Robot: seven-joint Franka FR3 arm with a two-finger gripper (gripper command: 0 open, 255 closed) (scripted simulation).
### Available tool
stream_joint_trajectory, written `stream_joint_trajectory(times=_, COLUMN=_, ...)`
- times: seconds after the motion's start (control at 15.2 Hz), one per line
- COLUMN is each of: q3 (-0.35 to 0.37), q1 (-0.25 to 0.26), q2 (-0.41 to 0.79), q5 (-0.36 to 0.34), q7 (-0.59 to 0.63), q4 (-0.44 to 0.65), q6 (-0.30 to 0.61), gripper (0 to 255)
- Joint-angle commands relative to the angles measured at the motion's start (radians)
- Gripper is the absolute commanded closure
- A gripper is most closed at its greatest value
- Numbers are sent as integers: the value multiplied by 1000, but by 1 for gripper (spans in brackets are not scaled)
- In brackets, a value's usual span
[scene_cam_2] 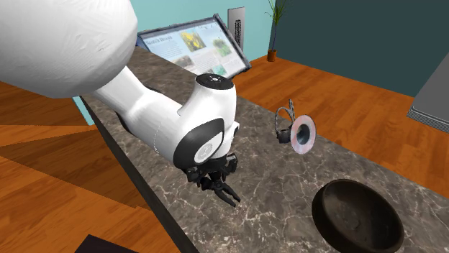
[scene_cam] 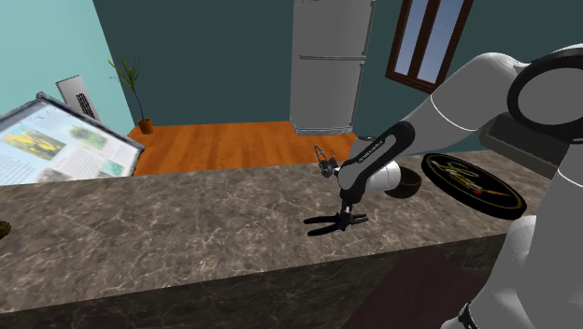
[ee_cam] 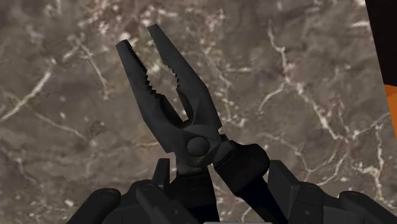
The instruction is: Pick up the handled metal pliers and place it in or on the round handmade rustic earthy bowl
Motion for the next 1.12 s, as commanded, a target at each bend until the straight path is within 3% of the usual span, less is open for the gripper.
stream_joint_trajectory(times=0.0, q3=-5, q1=3, q2=-14, q5=-19, q7=15, q4=0, q6=-11, gripper=255)
stream_joint_trajectory(times=0.53, q3=-29, q1=7, q2=-132, q5=-148, q7=115, q4=5, q6=-116, gripper=255)
stream_joint_trajectory(times=1.06, q3=-26, q1=-5, q2=-234, q5=-233, q7=184, q4=29, q6=-230, gripper=255)
